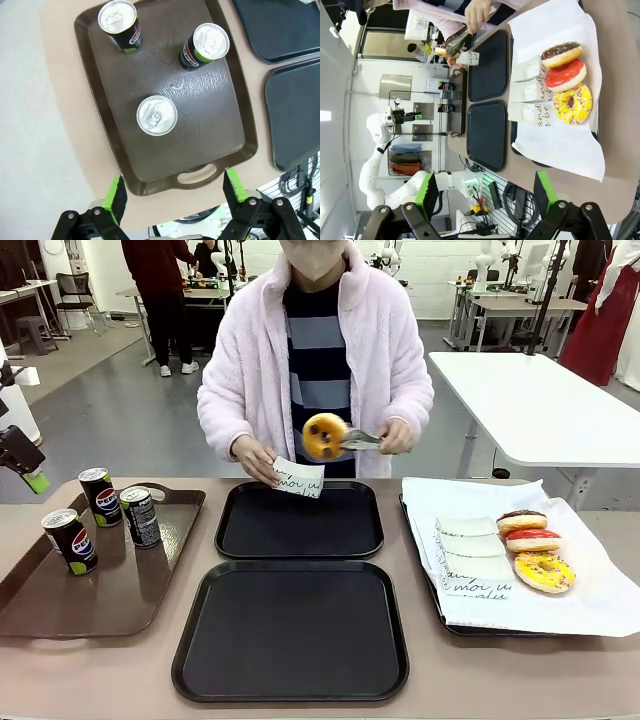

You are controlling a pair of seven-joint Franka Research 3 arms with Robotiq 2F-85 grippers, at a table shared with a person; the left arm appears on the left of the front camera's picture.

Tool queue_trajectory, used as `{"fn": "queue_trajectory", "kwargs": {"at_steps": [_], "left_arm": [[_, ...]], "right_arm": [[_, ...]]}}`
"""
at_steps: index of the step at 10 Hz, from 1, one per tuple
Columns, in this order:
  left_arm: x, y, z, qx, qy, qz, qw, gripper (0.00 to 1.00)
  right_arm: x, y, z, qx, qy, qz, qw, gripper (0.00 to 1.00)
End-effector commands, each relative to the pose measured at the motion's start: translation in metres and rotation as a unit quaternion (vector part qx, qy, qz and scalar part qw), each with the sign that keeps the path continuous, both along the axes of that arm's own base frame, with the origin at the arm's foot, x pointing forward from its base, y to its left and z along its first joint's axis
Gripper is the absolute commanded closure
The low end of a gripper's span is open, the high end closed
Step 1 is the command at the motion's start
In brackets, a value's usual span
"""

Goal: Set up donuts and drinks on trays.
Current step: Pick up one Pepsi coke and place it on the Flat Tray.

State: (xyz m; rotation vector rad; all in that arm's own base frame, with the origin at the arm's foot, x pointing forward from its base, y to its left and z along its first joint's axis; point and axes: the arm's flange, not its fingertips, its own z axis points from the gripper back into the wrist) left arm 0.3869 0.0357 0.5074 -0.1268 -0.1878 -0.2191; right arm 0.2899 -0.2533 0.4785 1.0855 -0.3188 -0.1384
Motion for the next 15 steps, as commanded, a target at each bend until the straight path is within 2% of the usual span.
{"fn": "queue_trajectory", "kwargs": {"at_steps": [1,3,4,6,10,15], "left_arm": [[0.008,-0.006,-0.002,0.009,0.002,0.011,1.0,0.0],[0.017,-0.02,-0.014,0.044,0.011,0.063,0.997,0.0],[0.035,-0.027,-0.02,0.055,0.023,0.082,0.995,0.0],[0.049,-0.029,-0.04,0.073,0.039,0.124,0.989,0.0],[0.074,-0.022,-0.068,0.089,0.071,0.144,0.983,0.0],[0.067,-0.017,-0.093,0.037,0.074,0.119,0.989,0.0]], "right_arm": [[0.001,0.0,-0.001,0.006,-0.006,-0.001,1.0,0.0],[0.001,0.0,-0.001,0.006,-0.006,-0.001,1.0,0.0],[0.001,0.0,-0.001,0.006,-0.006,-0.001,1.0,0.0],[0.001,0.0,-0.001,0.006,-0.006,-0.001,1.0,0.0],[0.001,0.0,-0.001,0.006,-0.006,-0.001,1.0,0.0],[0.001,0.0,-0.001,0.006,-0.006,-0.001,1.0,0.0]]}}
